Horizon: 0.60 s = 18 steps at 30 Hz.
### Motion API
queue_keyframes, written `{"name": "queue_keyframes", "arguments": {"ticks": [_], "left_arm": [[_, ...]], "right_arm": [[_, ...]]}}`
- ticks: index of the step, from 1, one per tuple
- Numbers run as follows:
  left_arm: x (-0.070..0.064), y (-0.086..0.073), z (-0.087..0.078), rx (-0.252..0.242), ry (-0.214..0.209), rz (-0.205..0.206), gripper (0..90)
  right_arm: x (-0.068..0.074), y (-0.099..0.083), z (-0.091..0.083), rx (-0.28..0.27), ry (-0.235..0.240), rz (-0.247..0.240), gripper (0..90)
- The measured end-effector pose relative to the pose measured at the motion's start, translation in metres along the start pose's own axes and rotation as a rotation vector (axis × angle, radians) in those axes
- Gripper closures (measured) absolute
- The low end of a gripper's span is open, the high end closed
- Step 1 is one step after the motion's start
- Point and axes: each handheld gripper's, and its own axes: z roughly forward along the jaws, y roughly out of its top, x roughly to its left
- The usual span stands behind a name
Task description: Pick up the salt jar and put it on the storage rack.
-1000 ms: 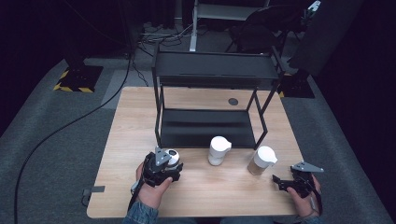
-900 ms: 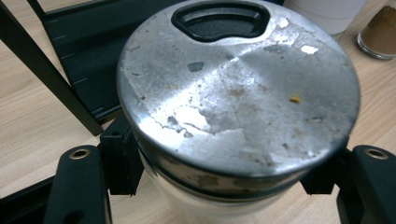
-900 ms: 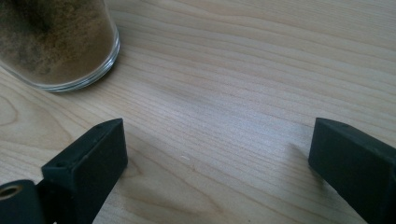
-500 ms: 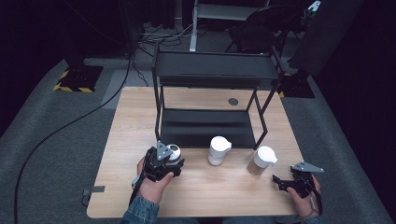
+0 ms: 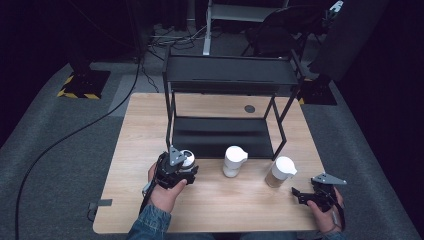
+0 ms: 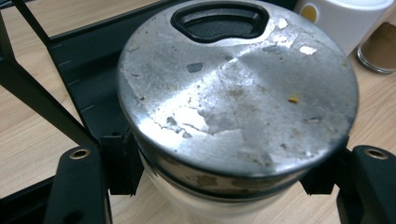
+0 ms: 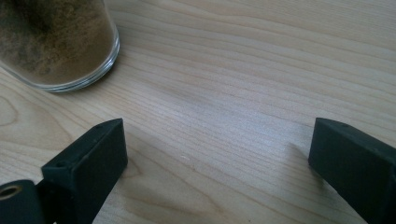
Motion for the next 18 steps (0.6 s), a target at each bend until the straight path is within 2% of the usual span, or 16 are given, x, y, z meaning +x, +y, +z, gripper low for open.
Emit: {"name": "queue_keyframes", "arguments": {"ticks": [18], "left_arm": [[0.003,0.014,0.009,-0.001,0.001,0.01,30.1]], "right_arm": [[0.0,0.0,0.0,0.0,0.0,0.0,4.2]]}}
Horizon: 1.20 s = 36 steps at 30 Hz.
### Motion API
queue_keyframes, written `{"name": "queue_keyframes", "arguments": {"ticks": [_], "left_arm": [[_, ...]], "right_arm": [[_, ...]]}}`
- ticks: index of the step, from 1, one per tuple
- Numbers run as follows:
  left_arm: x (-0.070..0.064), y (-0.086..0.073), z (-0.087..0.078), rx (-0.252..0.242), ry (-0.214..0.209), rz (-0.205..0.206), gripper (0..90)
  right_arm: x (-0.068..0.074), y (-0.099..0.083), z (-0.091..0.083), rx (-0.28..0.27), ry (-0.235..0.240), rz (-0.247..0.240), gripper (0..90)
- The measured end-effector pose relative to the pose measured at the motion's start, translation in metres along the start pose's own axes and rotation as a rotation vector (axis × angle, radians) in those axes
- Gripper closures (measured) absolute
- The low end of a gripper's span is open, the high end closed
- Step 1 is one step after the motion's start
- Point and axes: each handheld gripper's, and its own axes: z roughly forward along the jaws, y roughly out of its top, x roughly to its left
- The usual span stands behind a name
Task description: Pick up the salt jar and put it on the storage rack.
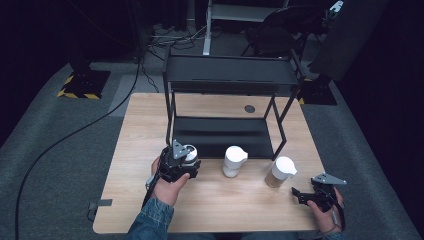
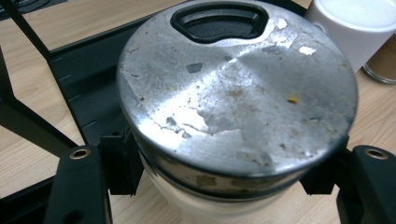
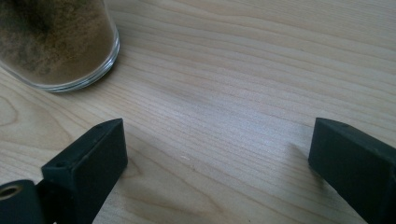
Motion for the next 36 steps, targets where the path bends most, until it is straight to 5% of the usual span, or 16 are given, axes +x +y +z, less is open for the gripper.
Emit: {"name": "queue_keyframes", "arguments": {"ticks": [36], "left_arm": [[0.009,0.025,0.015,-0.014,0.013,0.003,30.2]], "right_arm": [[0.0,0.0,0.0,0.0,-0.001,0.002,4.2]]}}
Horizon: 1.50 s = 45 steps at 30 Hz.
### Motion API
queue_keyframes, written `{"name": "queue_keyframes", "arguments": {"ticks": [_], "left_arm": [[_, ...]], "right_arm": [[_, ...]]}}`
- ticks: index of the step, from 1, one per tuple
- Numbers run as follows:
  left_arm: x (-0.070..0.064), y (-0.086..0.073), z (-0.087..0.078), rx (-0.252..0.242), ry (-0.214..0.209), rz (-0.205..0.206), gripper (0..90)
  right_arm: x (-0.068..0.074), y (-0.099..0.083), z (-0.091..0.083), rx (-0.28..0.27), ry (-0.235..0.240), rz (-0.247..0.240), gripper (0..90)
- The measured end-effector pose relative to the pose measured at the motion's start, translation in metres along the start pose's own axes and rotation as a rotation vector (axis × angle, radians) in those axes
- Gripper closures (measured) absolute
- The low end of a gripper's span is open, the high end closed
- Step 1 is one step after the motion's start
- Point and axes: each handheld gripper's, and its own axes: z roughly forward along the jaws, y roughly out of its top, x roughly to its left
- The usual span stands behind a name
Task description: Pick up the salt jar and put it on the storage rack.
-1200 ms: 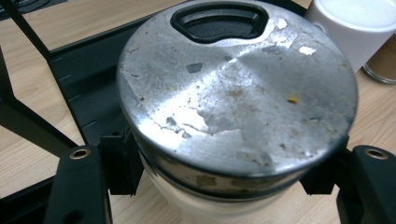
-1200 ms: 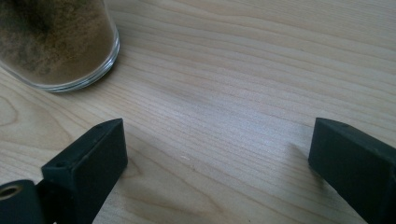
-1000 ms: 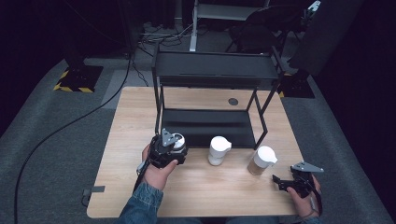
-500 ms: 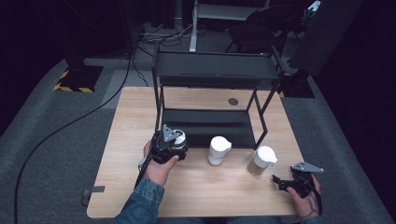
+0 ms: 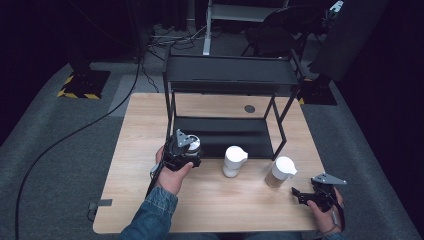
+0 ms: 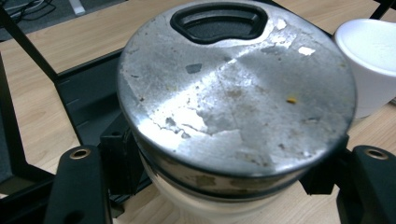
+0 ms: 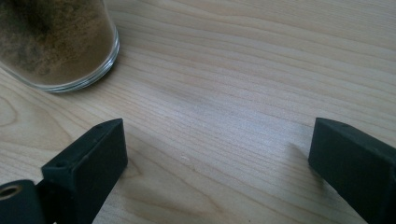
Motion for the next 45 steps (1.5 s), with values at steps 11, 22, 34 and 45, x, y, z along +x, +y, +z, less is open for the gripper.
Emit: {"name": "queue_keyframes", "arguments": {"ticks": [11,22,34,45], "left_arm": [[0.002,0.008,0.0,-0.013,0.007,0.001,30.1],[0.005,0.012,0.003,-0.012,0.013,0.002,30.2],[0.009,0.022,0.006,-0.022,0.02,-0.004,30.1],[0.008,0.029,0.01,-0.024,0.027,0.001,30.1]], "right_arm": [[0.0,0.0,0.0,0.0,0.0,0.0,4.2],[0.0,0.0,0.0,0.0,0.0,0.0,4.2],[0.0,0.0,0.0,0.0,0.0,0.0,4.3],[0.0,0.0,0.0,0.0,0.0,0.0,4.2]]}}
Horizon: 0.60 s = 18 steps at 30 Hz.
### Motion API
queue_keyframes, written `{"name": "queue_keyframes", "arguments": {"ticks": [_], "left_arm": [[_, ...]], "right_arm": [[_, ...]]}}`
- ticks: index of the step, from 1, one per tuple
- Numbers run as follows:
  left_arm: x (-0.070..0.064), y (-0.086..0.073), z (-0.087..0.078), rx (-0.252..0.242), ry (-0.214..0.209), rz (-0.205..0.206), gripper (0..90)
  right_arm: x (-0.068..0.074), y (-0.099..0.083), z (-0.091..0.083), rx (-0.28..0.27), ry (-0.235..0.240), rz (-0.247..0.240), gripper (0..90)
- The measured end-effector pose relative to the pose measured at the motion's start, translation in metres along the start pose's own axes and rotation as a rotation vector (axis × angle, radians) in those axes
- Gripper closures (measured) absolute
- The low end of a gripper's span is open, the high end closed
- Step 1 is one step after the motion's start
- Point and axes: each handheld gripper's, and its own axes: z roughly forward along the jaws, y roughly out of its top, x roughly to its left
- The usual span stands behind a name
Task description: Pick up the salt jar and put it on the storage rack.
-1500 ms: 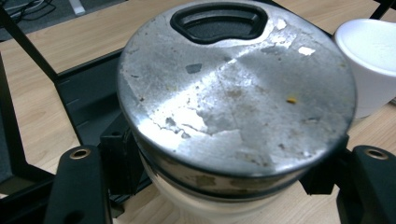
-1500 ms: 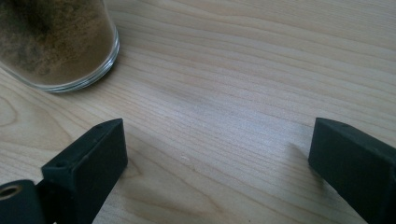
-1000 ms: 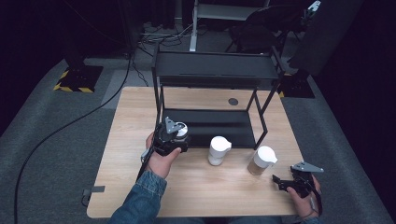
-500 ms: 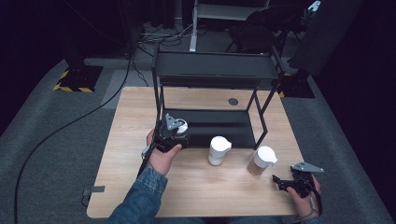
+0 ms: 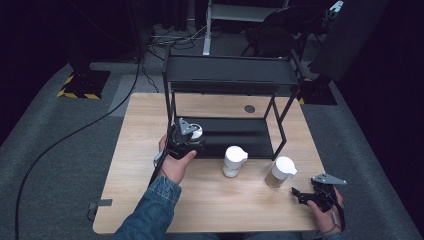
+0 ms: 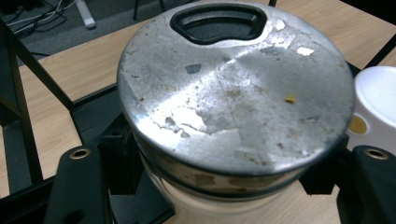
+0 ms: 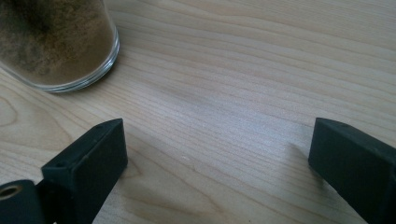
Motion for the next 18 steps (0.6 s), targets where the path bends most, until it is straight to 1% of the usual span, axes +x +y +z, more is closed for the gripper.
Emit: {"name": "queue_keyframes", "arguments": {"ticks": [3,7,10,18], "left_arm": [[-0.0007,0.002,0.0016,0.001,0.003,0.0,30.1],[-0.0013,0.005,0.0035,0.002,0.003,0.01,30.1],[-0.0003,0.0057,0.0055,0.007,0.0,0.005,30.1],[0.0038,0.0078,0.0103,0.008,0.008,-0.002,30.1]], "right_arm": [[0.0,0.0,0.0,0.0,0.0,0.0,4.2],[0.0,0.0,0.0,0.0,0.0,0.0,4.2],[0.0,0.0,0.0,0.0,0.0,0.0,4.2],[0.0,0.0,0.0,0.0,-0.001,0.0,4.2]]}}
